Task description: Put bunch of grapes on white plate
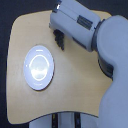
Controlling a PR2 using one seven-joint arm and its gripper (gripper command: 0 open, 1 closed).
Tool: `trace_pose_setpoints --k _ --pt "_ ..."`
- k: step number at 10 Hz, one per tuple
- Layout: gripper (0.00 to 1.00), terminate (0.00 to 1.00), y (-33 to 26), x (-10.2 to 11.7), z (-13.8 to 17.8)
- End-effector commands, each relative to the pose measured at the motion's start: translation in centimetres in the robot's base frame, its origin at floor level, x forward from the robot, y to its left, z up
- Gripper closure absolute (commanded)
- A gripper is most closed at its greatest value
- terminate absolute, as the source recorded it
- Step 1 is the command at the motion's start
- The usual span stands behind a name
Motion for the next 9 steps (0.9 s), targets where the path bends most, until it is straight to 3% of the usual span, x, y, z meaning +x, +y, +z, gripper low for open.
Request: trace_pose_setpoints --k 1,6,9 --pt "1.0 0.0 -0.6 -0.4 0.0" --pt "1.0 0.0 -1.6 -0.3 0.9" --pt "1.0 0.0 -1.5 -1.3 3.4"
